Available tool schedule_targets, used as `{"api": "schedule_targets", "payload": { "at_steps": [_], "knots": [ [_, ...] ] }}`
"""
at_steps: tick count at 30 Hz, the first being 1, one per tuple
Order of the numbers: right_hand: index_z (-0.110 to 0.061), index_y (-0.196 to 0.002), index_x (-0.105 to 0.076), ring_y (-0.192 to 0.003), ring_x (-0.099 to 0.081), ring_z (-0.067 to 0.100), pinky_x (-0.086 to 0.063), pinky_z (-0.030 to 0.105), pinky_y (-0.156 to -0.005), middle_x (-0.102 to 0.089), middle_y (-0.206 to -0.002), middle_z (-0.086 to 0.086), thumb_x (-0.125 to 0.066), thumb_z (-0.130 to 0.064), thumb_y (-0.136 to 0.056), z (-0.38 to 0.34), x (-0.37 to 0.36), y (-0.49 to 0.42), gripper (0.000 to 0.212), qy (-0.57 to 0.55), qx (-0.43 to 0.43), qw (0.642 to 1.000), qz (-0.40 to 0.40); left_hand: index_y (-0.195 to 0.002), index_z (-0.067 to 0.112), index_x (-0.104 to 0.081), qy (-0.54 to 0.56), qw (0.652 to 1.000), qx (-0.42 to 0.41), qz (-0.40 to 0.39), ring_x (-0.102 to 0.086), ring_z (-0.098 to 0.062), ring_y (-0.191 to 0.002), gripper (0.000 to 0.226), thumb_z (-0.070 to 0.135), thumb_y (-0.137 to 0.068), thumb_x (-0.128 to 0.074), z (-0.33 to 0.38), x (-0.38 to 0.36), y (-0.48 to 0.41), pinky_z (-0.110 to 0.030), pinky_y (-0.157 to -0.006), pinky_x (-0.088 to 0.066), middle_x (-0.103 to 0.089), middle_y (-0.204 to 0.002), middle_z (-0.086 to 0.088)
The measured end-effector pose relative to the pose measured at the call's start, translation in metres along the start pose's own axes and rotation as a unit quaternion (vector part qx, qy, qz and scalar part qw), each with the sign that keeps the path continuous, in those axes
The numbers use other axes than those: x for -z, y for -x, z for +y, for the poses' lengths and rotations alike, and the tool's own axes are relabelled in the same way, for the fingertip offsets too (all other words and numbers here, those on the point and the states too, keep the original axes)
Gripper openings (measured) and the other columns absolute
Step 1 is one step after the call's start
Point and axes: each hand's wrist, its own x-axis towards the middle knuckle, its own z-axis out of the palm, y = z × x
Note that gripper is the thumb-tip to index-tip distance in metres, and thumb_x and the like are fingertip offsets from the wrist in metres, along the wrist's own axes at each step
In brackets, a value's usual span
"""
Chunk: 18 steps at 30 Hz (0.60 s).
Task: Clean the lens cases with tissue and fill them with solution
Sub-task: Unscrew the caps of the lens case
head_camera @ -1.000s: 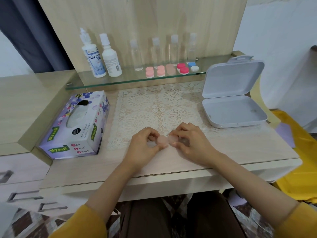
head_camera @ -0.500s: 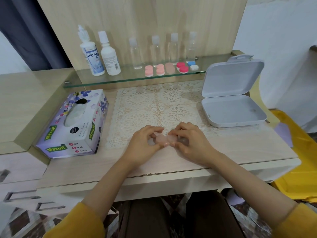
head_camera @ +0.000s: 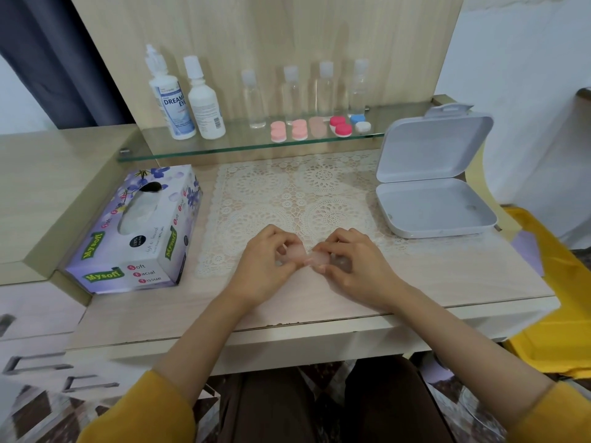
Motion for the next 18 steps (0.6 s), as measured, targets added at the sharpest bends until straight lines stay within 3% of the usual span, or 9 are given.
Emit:
{"api": "schedule_targets", "payload": {
  "at_steps": [4, 10, 15, 18],
  "knots": [
    [-0.021, -0.101, -0.070, -0.082, -0.045, 0.013, -0.027, 0.013, -0.079, -0.056, -0.088, -0.007, -0.057, -0.032, -0.076, 0.000, 0.000, 0.000, 0.030, 0.003, -0.003, 1.000, -0.007, -0.094, 0.020, -0.068, 0.017, 0.999, 0.009, 0.028, -0.052, -0.002, -0.077, 0.025, 0.024, -0.071, -0.077, -0.002, 0.015, -0.002, -0.004, -0.071, -0.037, -0.055, -0.089, 0.010],
    [-0.019, -0.102, -0.070, -0.083, -0.047, 0.015, -0.027, 0.011, -0.079, -0.058, -0.090, -0.005, -0.057, -0.032, -0.076, -0.001, 0.001, 0.000, 0.032, 0.001, -0.006, 1.000, -0.008, -0.094, 0.022, -0.068, -0.010, 0.998, 0.052, 0.018, -0.051, -0.001, -0.076, 0.032, 0.019, -0.065, -0.081, -0.018, 0.021, 0.013, -0.004, -0.069, -0.033, -0.058, -0.084, 0.020],
    [-0.018, -0.103, -0.070, -0.083, -0.048, 0.016, -0.029, 0.019, -0.077, -0.058, -0.090, -0.006, -0.058, -0.031, -0.076, -0.001, 0.001, -0.001, 0.033, 0.000, -0.005, 1.000, -0.003, -0.098, 0.023, -0.068, -0.034, 0.998, 0.051, 0.002, -0.047, -0.002, -0.086, 0.039, 0.027, -0.062, -0.082, -0.020, 0.017, 0.016, -0.013, -0.080, -0.036, -0.055, -0.089, 0.019],
    [-0.018, -0.104, -0.070, -0.084, -0.049, 0.017, -0.030, 0.024, -0.079, -0.056, -0.089, -0.008, -0.059, -0.032, -0.076, -0.002, 0.001, 0.001, 0.033, -0.006, -0.004, 1.000, 0.003, -0.106, 0.025, -0.066, -0.043, 0.998, 0.045, -0.010, -0.045, -0.006, -0.093, 0.045, 0.031, -0.064, -0.081, -0.014, 0.012, 0.013, -0.007, -0.082, -0.032, -0.055, -0.093, 0.015]
  ]
}}
